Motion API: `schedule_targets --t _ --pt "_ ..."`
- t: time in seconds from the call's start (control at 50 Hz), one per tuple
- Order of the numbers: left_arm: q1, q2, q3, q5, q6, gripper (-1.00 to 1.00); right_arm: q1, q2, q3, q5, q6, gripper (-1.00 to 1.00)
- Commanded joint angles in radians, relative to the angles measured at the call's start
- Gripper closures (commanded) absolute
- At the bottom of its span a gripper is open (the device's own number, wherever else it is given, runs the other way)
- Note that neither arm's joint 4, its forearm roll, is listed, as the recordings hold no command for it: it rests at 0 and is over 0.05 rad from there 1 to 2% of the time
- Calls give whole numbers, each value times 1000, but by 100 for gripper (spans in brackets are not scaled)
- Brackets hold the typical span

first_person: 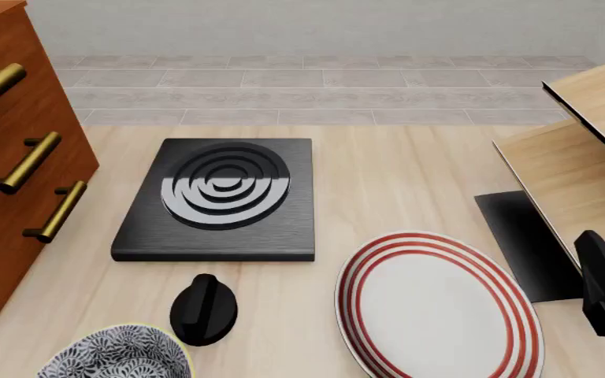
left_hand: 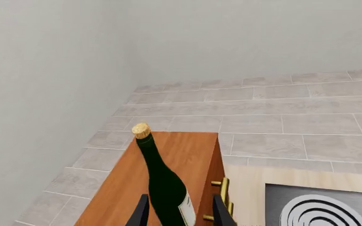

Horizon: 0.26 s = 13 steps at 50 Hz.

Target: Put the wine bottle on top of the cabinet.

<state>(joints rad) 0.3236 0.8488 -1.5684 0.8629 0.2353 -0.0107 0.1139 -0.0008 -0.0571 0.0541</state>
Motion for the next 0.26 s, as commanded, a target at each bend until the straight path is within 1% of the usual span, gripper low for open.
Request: schedule_targets --t 0.02,0.08,0.2,0.24,0.26 --pt "-48 -108 16 50 -26 -100 0 -5 0 3 0 -100" --pt "-64 -138 19 66 -29 -100 1 -4 0 2 1 -100" --pt "-150 -216 63 102 -34 -100 0 -12 0 7 -7 -100" --pt "-174 -234 68 101 -33 -100 1 -13 0 7 -26 -100" --pt "-173 -248 60 86 -26 -100 -4 -6 -1 3 -50 -100"
